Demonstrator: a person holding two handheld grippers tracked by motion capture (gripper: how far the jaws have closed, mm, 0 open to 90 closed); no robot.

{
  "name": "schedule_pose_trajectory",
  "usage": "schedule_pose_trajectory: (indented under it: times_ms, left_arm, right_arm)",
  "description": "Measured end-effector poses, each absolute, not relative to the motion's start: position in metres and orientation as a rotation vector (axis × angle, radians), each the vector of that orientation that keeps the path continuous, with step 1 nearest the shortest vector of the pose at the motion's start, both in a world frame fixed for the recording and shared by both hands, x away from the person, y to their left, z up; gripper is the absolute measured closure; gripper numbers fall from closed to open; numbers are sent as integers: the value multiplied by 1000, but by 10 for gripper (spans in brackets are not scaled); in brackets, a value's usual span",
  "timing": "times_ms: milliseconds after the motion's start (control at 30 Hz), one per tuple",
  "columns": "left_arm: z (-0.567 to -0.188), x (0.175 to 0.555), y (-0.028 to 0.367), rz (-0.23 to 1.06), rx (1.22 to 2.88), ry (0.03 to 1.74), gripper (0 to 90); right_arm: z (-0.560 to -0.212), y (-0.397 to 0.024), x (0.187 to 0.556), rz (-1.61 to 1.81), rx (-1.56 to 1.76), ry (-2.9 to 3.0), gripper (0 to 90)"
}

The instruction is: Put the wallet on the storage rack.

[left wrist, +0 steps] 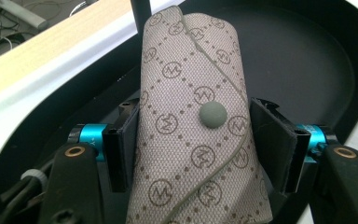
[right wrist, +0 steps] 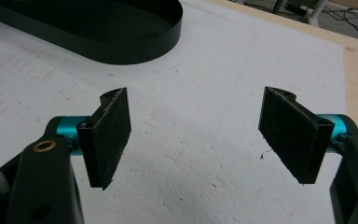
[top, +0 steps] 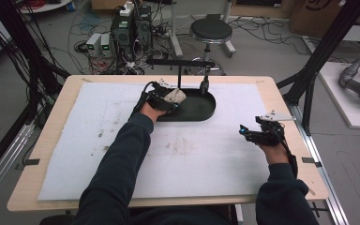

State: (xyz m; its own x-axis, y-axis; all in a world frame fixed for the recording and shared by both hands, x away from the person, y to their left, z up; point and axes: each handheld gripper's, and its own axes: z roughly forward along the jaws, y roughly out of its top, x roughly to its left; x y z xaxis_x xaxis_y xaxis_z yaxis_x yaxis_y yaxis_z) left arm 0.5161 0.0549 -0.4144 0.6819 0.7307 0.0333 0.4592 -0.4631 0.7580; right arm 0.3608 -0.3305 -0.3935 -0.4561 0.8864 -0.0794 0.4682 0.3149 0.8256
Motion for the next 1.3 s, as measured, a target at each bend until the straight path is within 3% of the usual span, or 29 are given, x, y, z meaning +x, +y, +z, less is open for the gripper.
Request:
schedule_pose_trajectory:
  times_ms: [433,500,567,1067,1300]
  left_arm:
    - [-401,501,66,439,2056,929,315]
    - [-397,491,71,421,2024,917,249]
    - [-391,479,79,404,1995,897,242]
    - [-384,380,178,558,1675,882,242]
    - [-396,348,212,621,1635,903,242]
  right_arm:
    - [-393,-332,359,1031,1189,2050,256]
    - [-393,-331,359,1030,1196,2048,256]
    - [-393,-330,360,1033,1182,2058,249]
    - [-398,-328,361,1096,1165,2101,206]
    - [-397,-331,357,1128,1117,2119,203]
